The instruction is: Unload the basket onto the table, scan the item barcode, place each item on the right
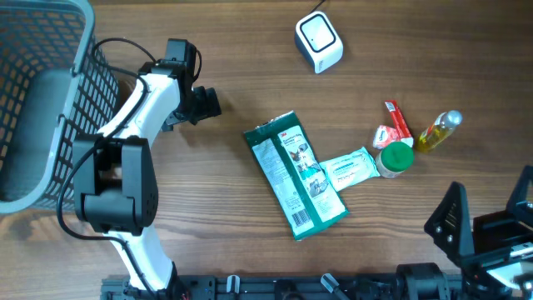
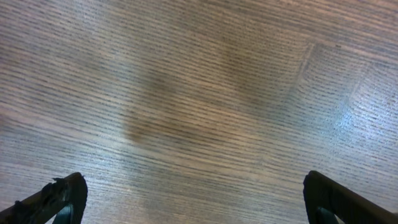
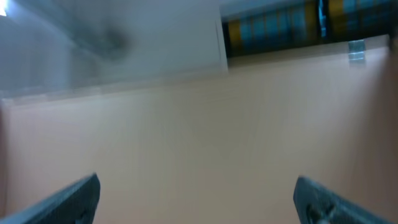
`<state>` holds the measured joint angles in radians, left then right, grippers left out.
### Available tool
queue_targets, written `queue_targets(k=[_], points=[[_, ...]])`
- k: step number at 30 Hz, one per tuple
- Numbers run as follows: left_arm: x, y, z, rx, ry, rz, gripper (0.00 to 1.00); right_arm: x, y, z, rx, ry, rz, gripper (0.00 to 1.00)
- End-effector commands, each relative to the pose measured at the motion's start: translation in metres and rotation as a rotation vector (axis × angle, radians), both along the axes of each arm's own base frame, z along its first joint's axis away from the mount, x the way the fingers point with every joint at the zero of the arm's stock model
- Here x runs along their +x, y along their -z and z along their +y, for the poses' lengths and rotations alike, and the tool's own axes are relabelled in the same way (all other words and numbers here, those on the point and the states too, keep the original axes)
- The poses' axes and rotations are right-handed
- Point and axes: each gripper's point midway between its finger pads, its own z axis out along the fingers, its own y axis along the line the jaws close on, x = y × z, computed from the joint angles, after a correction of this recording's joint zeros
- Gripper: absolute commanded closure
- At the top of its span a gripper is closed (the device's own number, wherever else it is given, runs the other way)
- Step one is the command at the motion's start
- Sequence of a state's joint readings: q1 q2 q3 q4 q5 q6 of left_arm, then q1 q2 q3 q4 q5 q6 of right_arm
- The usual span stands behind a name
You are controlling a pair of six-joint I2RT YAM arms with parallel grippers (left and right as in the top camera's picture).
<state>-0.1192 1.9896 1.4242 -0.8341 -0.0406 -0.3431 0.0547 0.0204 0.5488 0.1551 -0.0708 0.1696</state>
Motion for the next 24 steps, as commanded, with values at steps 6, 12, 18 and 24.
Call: queue_targets(k=[6,12,18,24], points=[[0.001,-0.004,0.004,0.011,-0.011,-0.013,0.00,0.030,0.045,0.001,-0.011,0.011,-0.040,0.00],[0.001,-0.004,0.004,0.011,-0.011,-0.013,0.00,0.080,0.130,0.004,-0.021,0.008,0.178,0.00],[0.001,-0.004,0.004,0.011,-0.011,-0.012,0.00,0.104,0.192,0.005,-0.030,0.008,0.338,0.00],[0.001,-0.004,0.004,0.011,-0.011,-0.012,0.00,0.119,0.273,0.005,-0.046,0.009,0.676,0.00]])
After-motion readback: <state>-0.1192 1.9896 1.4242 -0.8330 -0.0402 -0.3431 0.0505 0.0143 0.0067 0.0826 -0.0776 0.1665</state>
